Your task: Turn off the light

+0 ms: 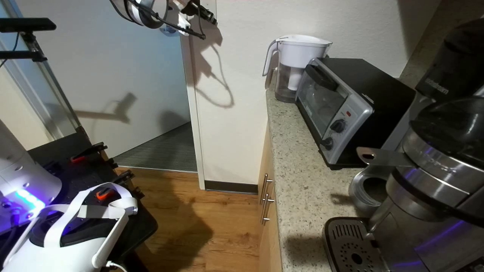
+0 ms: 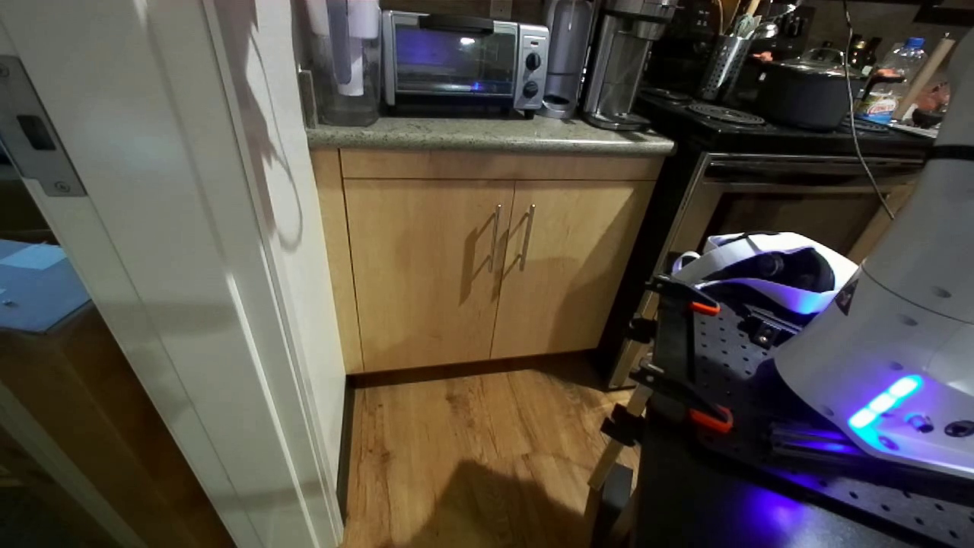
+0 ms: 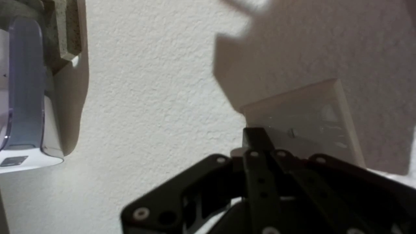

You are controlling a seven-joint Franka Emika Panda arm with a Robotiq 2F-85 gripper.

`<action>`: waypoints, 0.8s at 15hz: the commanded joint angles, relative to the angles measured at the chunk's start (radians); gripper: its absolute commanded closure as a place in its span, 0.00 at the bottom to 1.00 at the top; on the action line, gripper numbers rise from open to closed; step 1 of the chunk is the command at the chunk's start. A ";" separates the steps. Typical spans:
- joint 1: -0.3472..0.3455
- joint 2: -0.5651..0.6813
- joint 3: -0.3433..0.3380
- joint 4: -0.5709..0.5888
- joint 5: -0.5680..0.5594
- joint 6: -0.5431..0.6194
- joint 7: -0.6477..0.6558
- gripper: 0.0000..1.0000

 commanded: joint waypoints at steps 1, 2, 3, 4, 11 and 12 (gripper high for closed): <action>0.002 -0.023 0.022 -0.002 -0.017 0.007 -0.022 1.00; 0.002 -0.026 0.022 -0.002 -0.018 0.007 -0.025 1.00; 0.002 -0.030 0.022 -0.007 -0.018 0.008 -0.031 1.00; 0.002 -0.037 0.025 -0.010 -0.018 0.007 -0.032 1.00; -0.016 -0.053 0.035 -0.014 -0.076 0.011 0.000 1.00; -0.019 -0.053 0.036 -0.012 -0.085 0.011 0.002 1.00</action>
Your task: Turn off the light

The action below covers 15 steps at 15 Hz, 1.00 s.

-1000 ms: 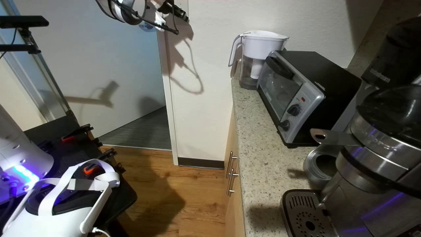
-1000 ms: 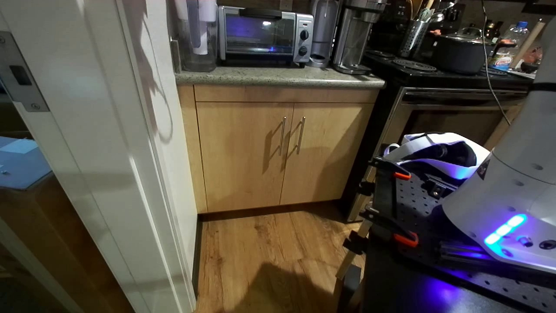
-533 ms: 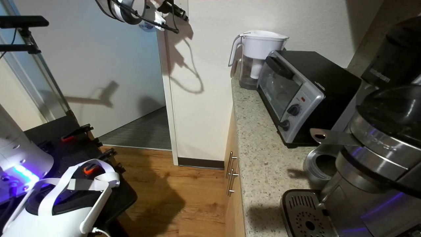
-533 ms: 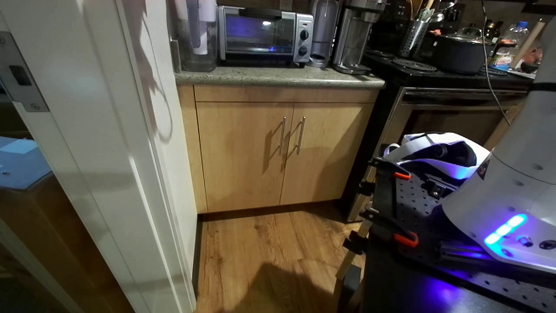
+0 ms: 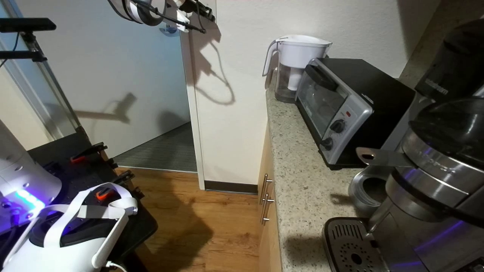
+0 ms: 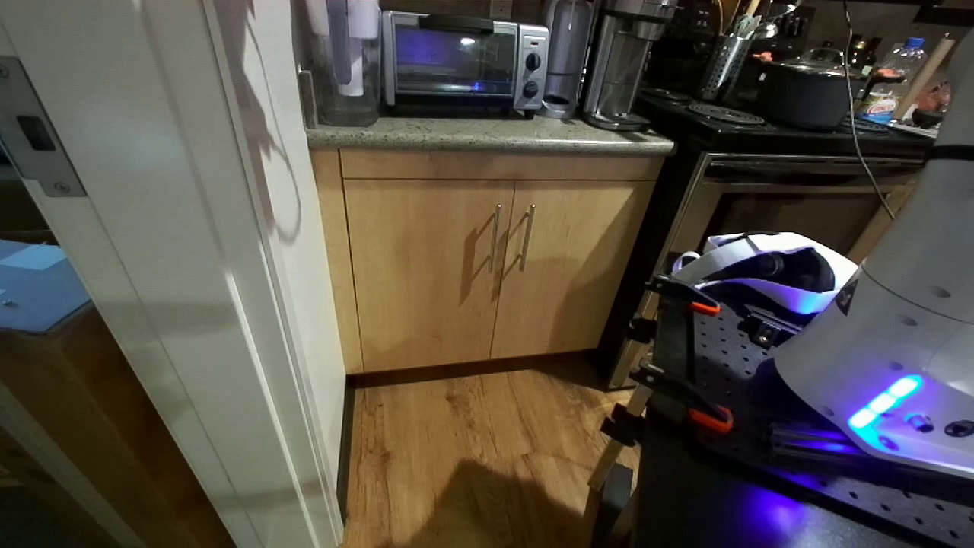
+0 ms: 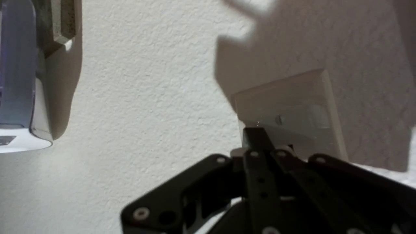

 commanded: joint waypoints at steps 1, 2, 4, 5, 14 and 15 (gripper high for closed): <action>-0.016 -0.028 0.031 0.001 -0.047 0.011 0.021 1.00; -0.018 -0.027 0.031 0.002 -0.055 0.011 0.024 1.00; -0.023 -0.027 0.031 0.005 -0.066 0.011 0.026 1.00; -0.024 -0.027 0.031 0.007 -0.068 0.011 0.026 1.00; -0.034 -0.060 0.042 0.010 -0.077 0.011 0.043 1.00; -0.035 -0.064 0.043 0.010 -0.078 0.011 0.043 1.00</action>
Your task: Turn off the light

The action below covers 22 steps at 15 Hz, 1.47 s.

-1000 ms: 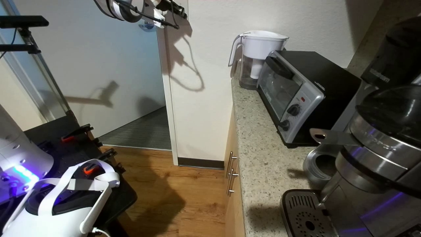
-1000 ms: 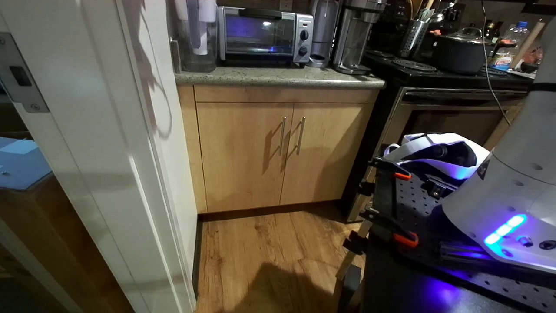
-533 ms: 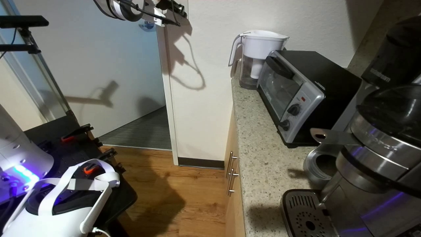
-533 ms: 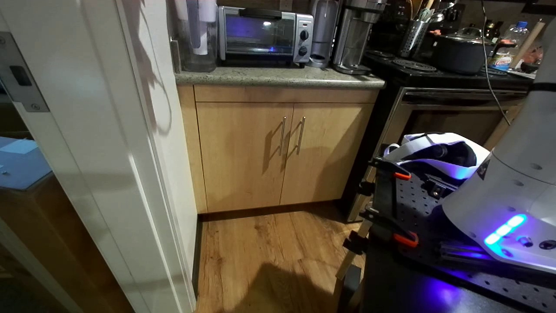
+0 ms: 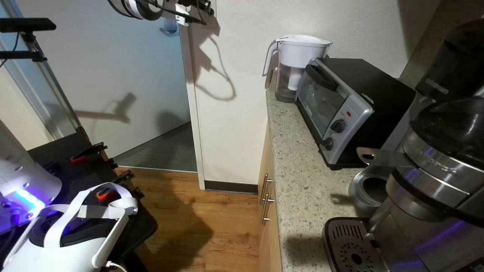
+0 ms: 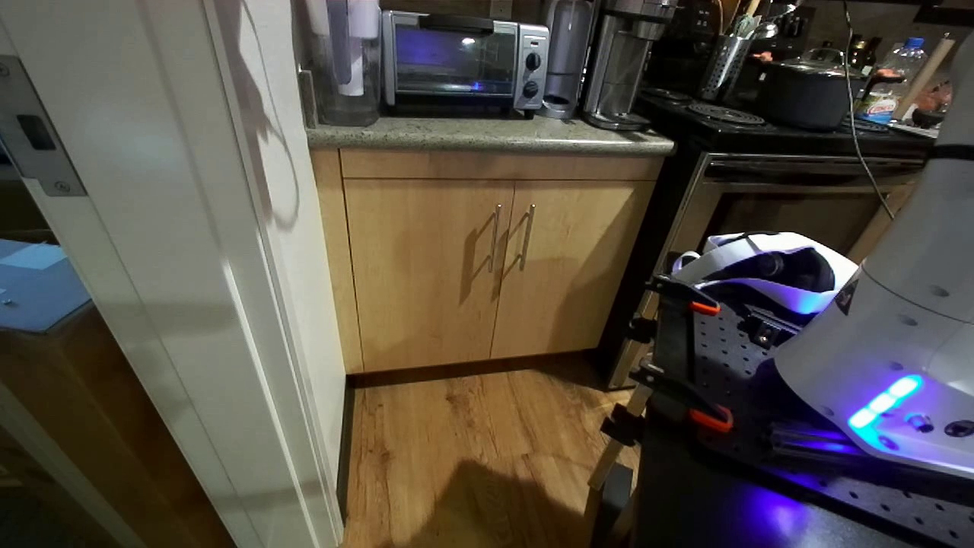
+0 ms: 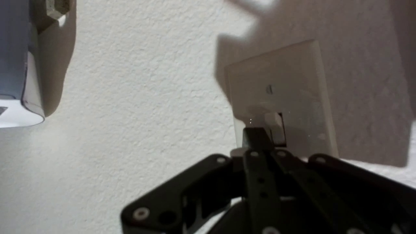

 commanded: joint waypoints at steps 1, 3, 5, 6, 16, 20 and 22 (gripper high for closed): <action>-0.016 -0.035 0.031 0.012 -0.033 0.011 0.039 1.00; -0.015 -0.039 0.032 0.013 -0.035 0.011 0.040 1.00; -0.016 -0.042 0.032 0.012 -0.038 0.011 0.041 1.00; -0.017 -0.045 0.033 0.009 -0.040 0.011 0.043 1.00; -0.022 -0.101 0.021 -0.118 -0.077 -0.007 0.058 1.00; -0.024 -0.092 0.016 -0.144 -0.074 0.000 0.058 1.00; -0.027 -0.079 0.020 -0.144 -0.081 0.010 0.067 1.00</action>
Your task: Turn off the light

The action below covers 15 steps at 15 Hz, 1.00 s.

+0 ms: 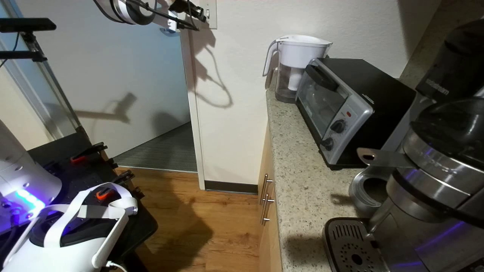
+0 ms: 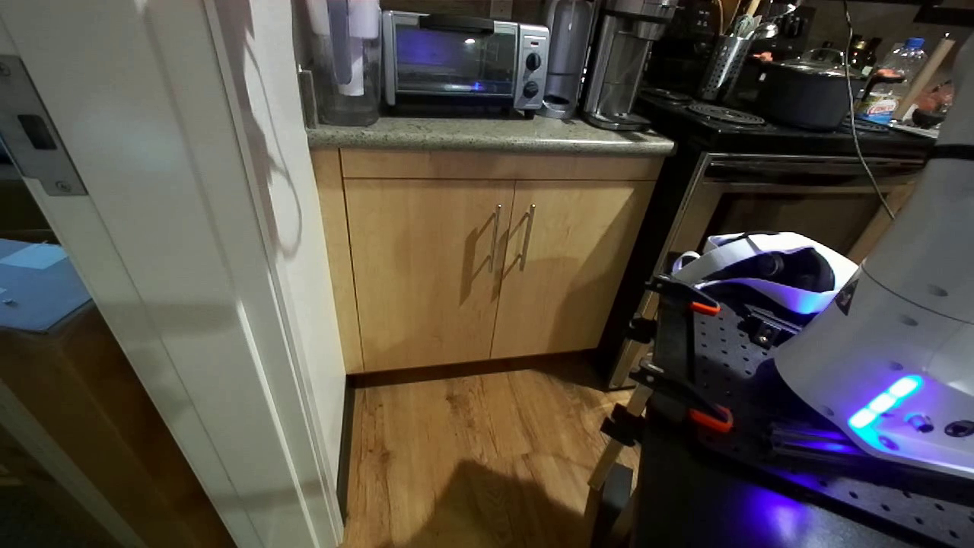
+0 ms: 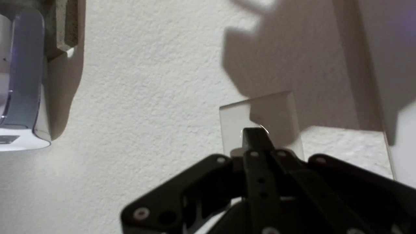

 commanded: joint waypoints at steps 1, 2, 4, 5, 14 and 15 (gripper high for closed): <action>-0.012 -0.005 0.006 -0.016 -0.026 0.010 0.027 1.00; -0.011 0.002 0.007 -0.007 -0.026 0.010 0.027 1.00; -0.011 0.009 0.007 0.005 -0.026 0.010 0.026 1.00; -0.012 0.012 0.006 0.001 -0.023 0.010 0.030 1.00; -0.013 0.064 0.010 0.067 -0.014 0.010 0.032 1.00; -0.012 0.069 0.009 0.075 -0.012 0.010 0.029 1.00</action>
